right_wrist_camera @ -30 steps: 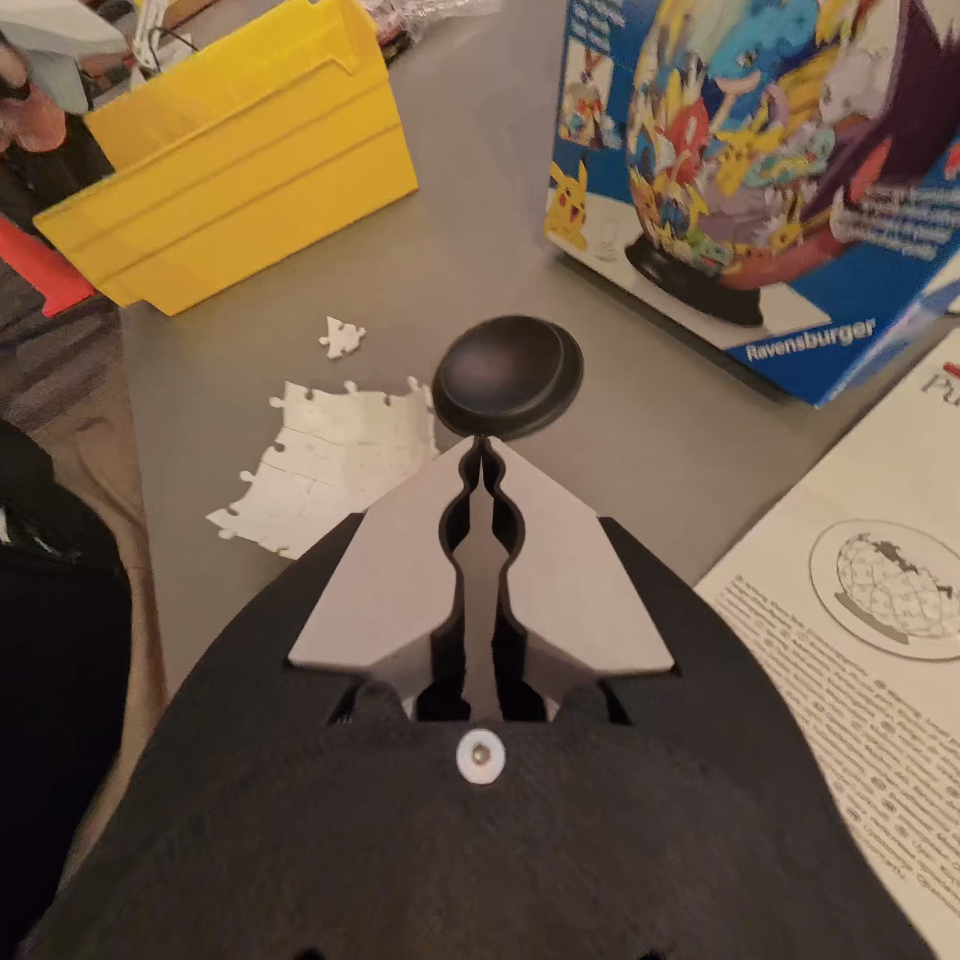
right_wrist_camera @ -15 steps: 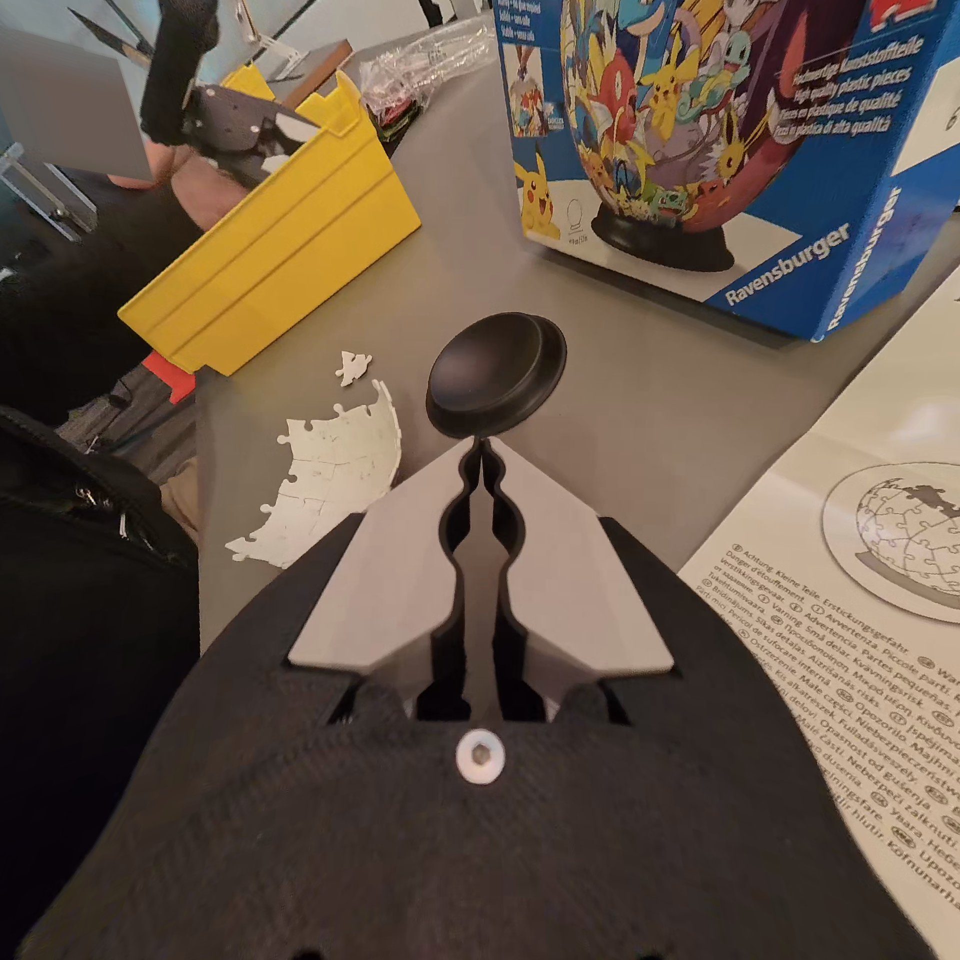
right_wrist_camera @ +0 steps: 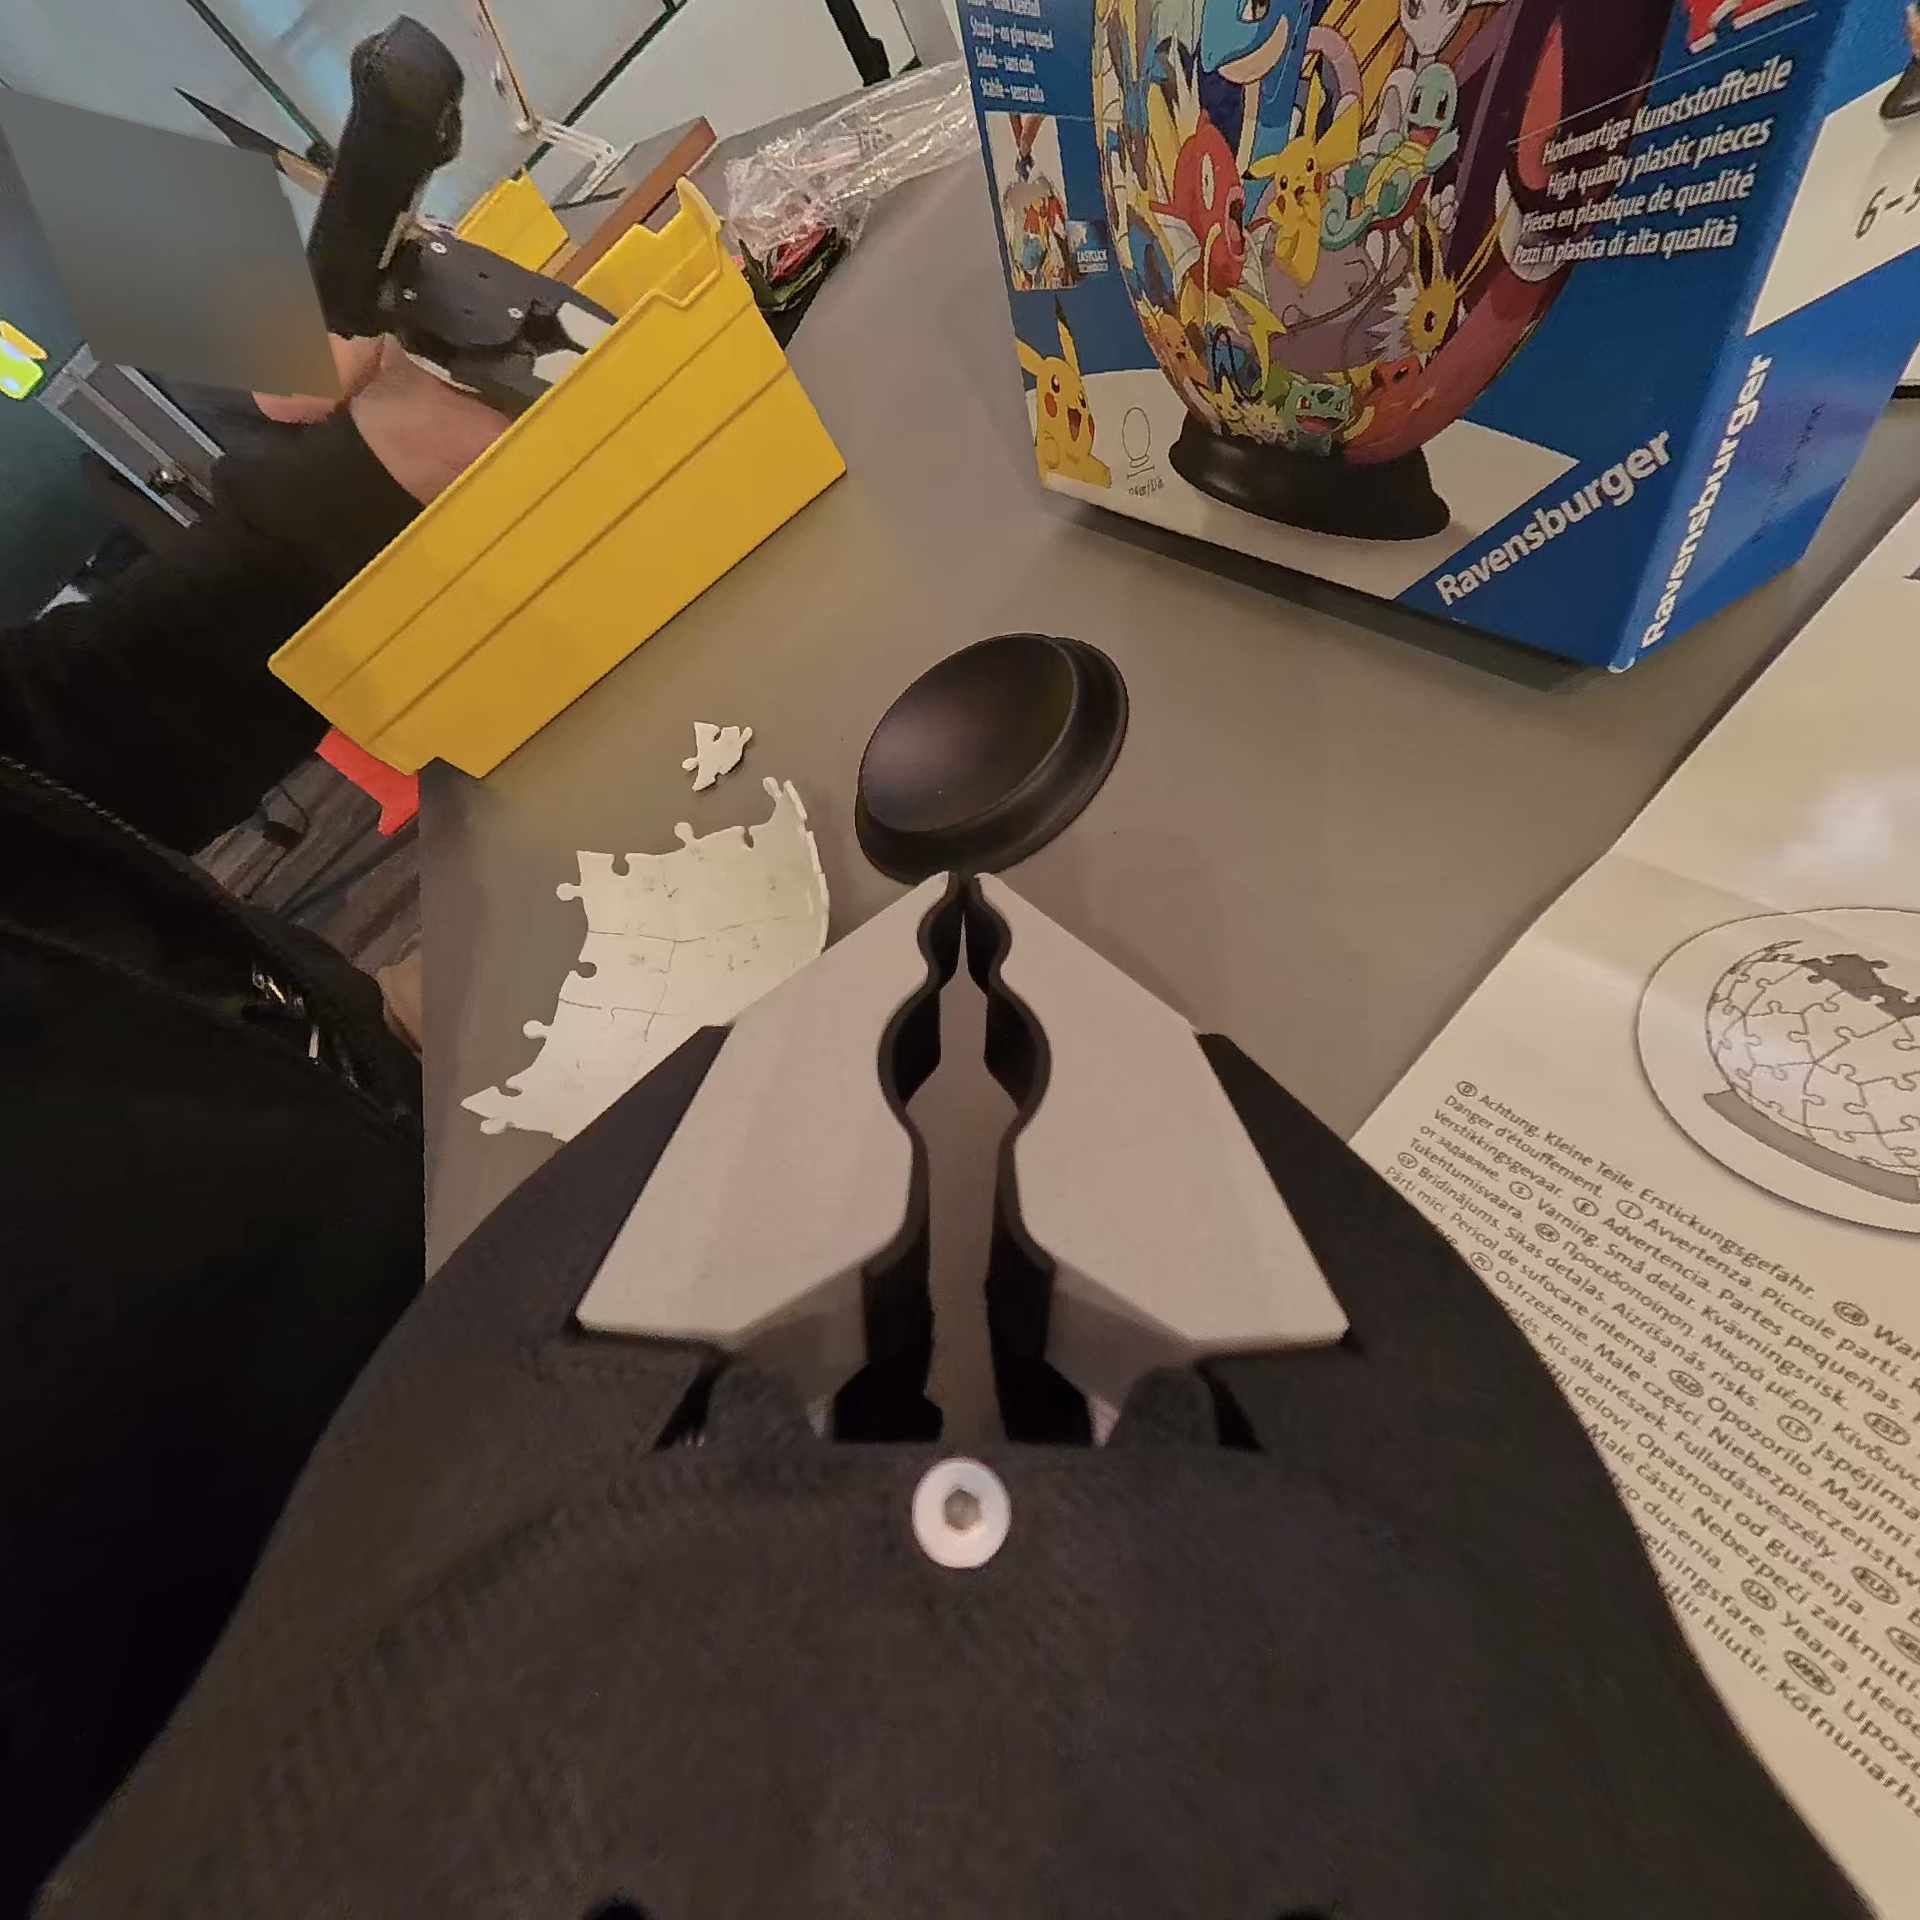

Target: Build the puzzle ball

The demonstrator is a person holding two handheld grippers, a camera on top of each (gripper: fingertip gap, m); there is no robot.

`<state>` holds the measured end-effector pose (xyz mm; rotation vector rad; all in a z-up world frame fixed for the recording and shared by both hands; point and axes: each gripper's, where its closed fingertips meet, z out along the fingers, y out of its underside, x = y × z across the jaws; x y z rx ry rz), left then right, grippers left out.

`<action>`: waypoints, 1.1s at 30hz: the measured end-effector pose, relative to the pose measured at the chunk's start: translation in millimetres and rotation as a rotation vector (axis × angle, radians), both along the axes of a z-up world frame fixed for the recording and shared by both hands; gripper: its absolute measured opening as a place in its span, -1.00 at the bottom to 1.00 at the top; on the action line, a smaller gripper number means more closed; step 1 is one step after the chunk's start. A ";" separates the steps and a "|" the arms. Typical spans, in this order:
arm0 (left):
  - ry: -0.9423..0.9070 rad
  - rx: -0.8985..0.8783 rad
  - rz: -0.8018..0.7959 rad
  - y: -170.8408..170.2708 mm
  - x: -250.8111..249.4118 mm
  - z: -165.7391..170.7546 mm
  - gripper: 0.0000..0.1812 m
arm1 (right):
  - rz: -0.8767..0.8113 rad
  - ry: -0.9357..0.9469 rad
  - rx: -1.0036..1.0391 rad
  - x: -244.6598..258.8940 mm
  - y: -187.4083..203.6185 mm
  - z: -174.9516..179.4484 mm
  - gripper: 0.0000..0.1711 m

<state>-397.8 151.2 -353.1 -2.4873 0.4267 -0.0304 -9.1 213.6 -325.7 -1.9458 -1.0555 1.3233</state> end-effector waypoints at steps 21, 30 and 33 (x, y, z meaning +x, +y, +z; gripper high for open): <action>-0.048 -0.078 0.032 27.3 8.0 -23.1 -0.40 | 0.017 0.020 -0.006 0.0 -2.0 2.5 -1.00; -0.057 -0.050 0.032 29.7 12.6 -21.9 -0.64 | 0.025 0.042 -0.011 1.0 -2.9 5.6 -1.00; -0.053 -0.002 0.021 29.5 14.7 -13.6 -0.90 | 0.026 0.047 -0.012 1.2 -2.9 6.2 -1.00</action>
